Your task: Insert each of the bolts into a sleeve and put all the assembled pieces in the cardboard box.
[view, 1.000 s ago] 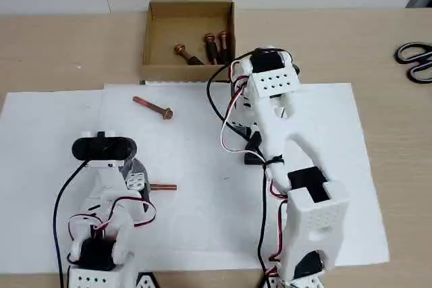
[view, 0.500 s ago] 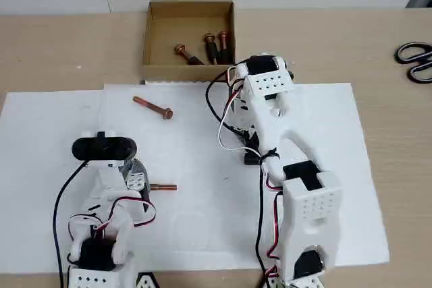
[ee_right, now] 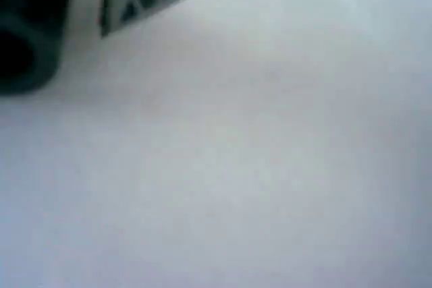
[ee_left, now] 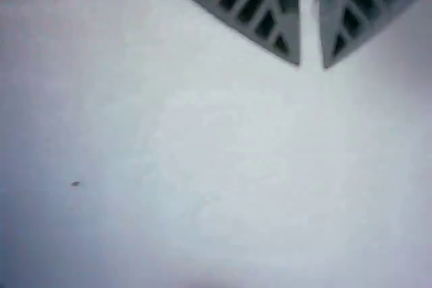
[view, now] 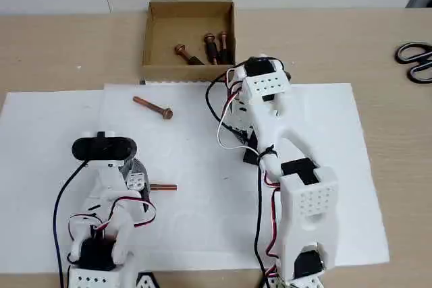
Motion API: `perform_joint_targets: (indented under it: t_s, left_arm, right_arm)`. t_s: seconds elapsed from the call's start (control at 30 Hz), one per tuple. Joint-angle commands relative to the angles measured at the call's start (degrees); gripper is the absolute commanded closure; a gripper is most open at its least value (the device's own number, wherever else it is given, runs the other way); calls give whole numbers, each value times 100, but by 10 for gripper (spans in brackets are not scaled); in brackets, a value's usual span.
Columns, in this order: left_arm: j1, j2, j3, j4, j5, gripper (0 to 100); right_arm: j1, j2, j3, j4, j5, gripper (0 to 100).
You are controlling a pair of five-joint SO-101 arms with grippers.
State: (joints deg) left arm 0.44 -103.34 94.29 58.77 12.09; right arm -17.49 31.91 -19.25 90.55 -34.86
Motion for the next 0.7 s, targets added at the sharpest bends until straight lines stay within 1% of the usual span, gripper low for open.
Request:
perform_joint_targets:
  t_s: [0.0,0.17,0.27,0.33,0.43,0.53,0.67]
  left_arm:
    - [-44,-35,-13,-114,35,994]
    - [-44,-35,-13,-114,35,994]
    - [-44,-35,-13,-114,35,994]
    - [-44,-35,-13,-114,35,994]
    - [-44,-35,-13,-114,35,994]
    - [-44,-35,-13,-114,35,994]
    - [-44,-35,-13,-114,35,994]
  right_arm:
    - [48,-40,-53,-136,185,841]
    - [75,-31,-53,-347,396,998]
    - [75,-22,-53,-374,440,964]
    - [75,-22,-53,-365,440,957]
    - [75,4,-53,-321,448,962]
    - [75,92,-53,-312,448,998]
    - [31,-4,-62,-303,484,996]
